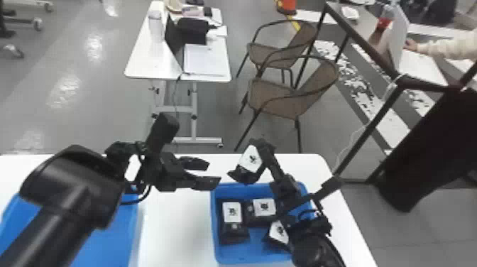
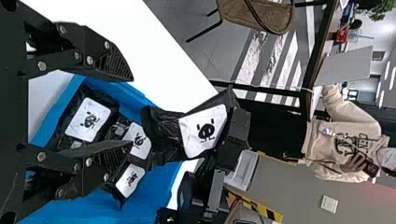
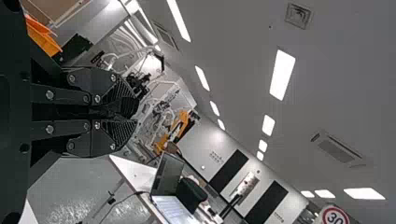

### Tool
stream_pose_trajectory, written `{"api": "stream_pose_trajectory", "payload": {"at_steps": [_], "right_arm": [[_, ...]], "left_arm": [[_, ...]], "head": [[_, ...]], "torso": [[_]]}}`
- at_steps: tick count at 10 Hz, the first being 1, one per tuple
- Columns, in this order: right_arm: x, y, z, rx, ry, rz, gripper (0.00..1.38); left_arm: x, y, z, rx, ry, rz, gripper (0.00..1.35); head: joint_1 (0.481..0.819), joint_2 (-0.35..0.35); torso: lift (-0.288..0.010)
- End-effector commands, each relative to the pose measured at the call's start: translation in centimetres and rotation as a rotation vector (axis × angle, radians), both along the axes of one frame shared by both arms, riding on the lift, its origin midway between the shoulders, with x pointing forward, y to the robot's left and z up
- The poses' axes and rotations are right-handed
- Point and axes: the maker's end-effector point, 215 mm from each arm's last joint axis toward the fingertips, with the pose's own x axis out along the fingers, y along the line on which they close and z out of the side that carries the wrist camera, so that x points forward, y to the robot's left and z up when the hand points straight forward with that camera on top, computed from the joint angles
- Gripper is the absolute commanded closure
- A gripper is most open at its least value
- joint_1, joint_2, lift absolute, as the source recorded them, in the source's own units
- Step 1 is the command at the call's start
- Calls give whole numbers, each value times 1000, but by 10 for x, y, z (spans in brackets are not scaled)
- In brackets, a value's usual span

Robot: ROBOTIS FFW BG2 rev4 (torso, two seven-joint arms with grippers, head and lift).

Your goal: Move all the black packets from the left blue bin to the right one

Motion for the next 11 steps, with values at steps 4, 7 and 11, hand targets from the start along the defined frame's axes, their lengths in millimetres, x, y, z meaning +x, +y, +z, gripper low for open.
{"api": "stream_pose_trajectory", "payload": {"at_steps": [4, 7, 11], "right_arm": [[-48, -39, -79, 6, 154, -87, 1280], [-67, -40, -116, -49, 241, -83, 808], [-87, -64, -109, -168, 248, -147, 156]], "left_arm": [[-14, 89, 18, -87, 16, 194, 410], [-11, 160, 43, -108, -35, 353, 410], [-9, 206, 60, -64, -94, 426, 410]], "head": [[695, -221], [695, -156], [695, -103]], "torso": [[0], [0], [0]]}}
